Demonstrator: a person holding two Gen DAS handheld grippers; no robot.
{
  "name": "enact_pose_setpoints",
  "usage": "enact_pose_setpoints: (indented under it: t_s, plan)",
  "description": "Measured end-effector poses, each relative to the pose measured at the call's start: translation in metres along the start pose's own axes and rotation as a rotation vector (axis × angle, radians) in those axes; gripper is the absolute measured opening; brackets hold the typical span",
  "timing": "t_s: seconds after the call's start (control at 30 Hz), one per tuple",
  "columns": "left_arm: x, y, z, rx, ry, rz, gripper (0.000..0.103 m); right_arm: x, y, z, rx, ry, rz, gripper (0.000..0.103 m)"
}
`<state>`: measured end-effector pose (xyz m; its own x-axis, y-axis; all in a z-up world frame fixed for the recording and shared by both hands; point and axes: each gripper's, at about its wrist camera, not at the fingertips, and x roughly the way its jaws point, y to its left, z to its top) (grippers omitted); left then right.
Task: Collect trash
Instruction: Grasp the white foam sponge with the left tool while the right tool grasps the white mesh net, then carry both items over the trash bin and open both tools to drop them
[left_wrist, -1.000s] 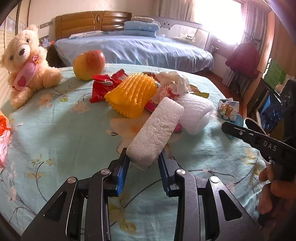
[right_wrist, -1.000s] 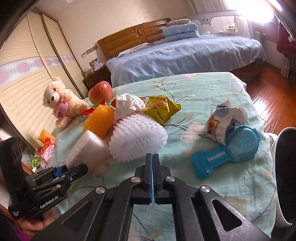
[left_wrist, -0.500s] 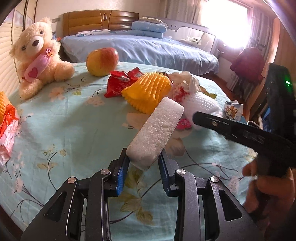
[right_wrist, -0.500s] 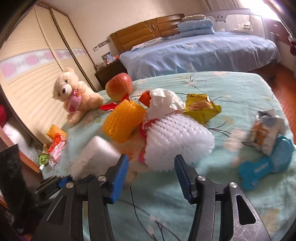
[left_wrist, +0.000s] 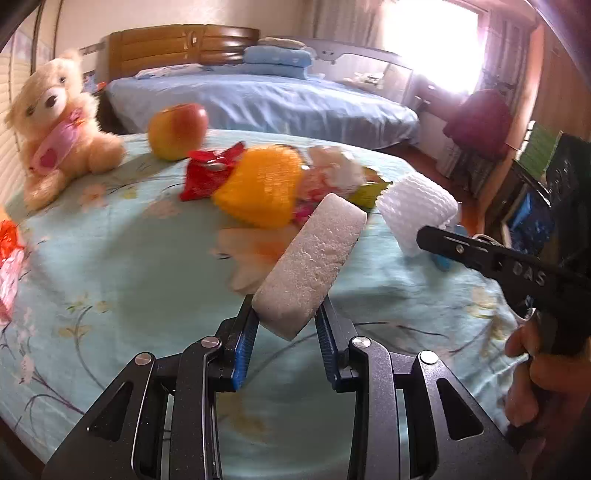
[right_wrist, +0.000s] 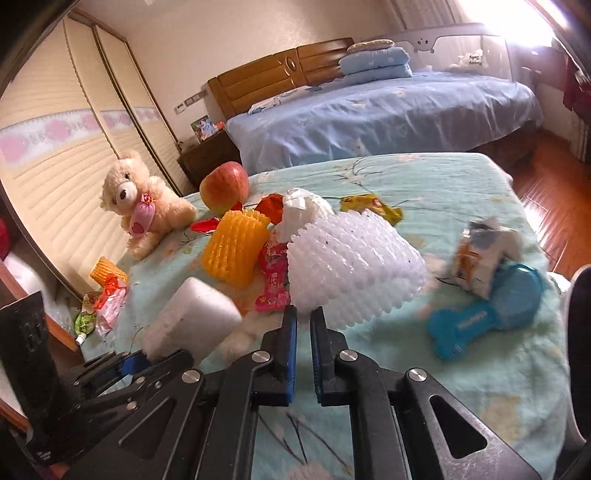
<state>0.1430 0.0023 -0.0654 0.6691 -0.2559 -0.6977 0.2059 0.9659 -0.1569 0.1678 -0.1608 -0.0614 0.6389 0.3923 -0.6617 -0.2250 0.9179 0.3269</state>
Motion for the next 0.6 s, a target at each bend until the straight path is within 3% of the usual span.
enact_pose_setpoints:
  t_s: [0.6]
  plan:
    - [0.017, -0.125, -0.001, 0.206, 0.058, -0.18, 0.03, -0.093, -0.093, -0.049, 0.166, -0.059, -0.179, 0.007]
